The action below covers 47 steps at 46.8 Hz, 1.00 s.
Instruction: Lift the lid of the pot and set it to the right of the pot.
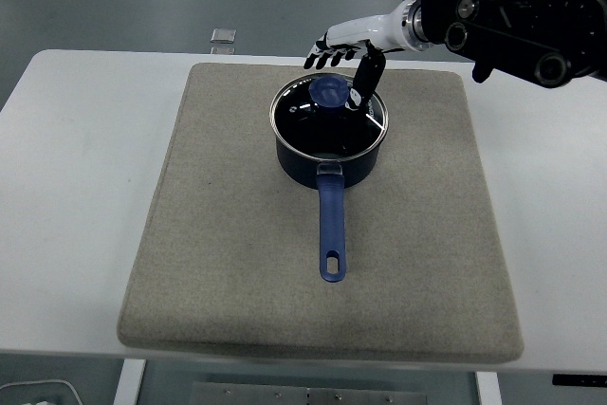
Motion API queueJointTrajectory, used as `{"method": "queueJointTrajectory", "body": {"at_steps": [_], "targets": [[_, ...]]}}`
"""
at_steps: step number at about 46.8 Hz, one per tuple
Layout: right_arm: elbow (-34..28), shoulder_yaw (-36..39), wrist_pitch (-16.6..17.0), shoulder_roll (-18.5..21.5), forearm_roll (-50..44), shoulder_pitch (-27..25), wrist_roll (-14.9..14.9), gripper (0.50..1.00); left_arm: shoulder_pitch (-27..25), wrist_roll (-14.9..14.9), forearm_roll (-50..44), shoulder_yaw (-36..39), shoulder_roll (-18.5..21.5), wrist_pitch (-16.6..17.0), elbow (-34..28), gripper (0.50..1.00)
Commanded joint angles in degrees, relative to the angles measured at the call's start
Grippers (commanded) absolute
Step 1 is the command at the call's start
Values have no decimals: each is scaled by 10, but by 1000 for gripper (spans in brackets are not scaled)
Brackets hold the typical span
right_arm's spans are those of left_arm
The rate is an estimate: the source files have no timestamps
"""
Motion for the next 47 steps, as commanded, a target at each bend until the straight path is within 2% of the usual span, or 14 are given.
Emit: {"method": "queueJointTrajectory", "body": {"at_steps": [1, 12, 29, 47], "targets": [[0, 0, 0, 0, -1, -1, 0, 913, 0, 0, 0, 0, 0, 0, 0, 1000], [0, 0, -9, 1, -2, -4, -2, 901, 0, 0, 0, 0, 0, -1, 0, 1000], [-1, 0, -12, 14, -3, -7, -4, 797, 0, 0, 0, 0, 0, -1, 0, 1000], [-2, -9, -12, 13, -11, -7, -3, 797, 0, 0, 0, 0, 0, 0, 0, 1000]]}}
